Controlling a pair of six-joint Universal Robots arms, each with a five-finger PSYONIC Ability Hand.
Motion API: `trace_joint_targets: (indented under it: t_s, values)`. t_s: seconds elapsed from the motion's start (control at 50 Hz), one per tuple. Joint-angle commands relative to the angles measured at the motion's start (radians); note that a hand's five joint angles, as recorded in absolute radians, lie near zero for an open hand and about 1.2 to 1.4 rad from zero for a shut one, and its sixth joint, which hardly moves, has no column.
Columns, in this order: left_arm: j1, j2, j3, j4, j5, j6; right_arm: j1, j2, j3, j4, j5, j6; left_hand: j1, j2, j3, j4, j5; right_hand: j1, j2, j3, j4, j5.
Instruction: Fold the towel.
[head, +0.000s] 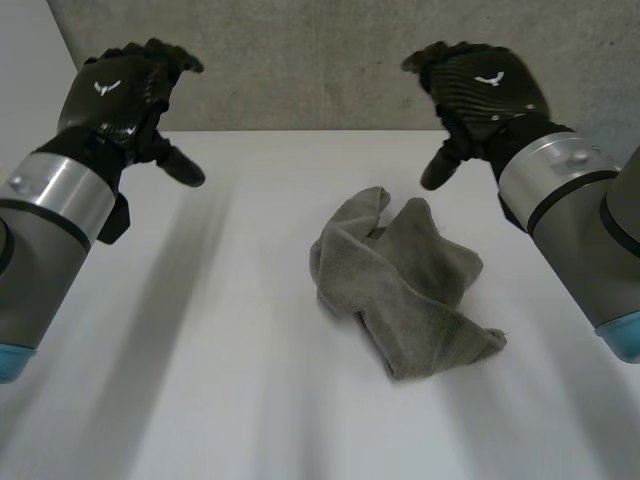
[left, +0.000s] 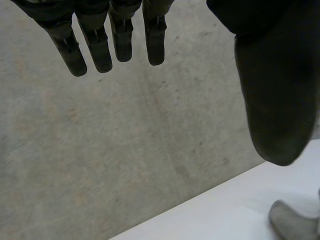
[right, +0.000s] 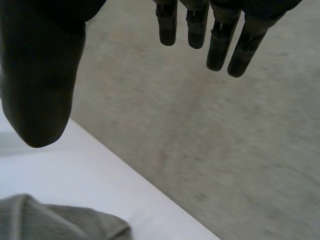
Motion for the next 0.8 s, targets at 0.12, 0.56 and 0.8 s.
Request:
trace_joint_targets:
  t_s: [0.12, 0.56, 0.8]
  values:
    - [-0.047, -0.060, 0.209, -0.322, -0.090, -0.003, -0.023, 0.003, -0.009, 0.002, 0.219, -0.003, -0.066, -0.052, -0.066, -0.065, -0.031, -0.048, -0.059, -0.065, -0.073, -0.055]
    - [-0.053, -0.093, 0.272, -0.326, -0.140, 0.000, -0.087, 0.008, -0.020, 0.109, 0.214, 0.083, -0.066, -0.052, -0.066, -0.065, -0.031, -0.048, -0.059, -0.065, -0.073, -0.055]
    - [-0.053, -0.096, 0.263, -0.323, -0.136, -0.002, -0.107, -0.001, -0.016, 0.109, 0.208, 0.081, -0.068, -0.055, -0.069, -0.068, -0.034, -0.048, -0.059, -0.065, -0.073, -0.055]
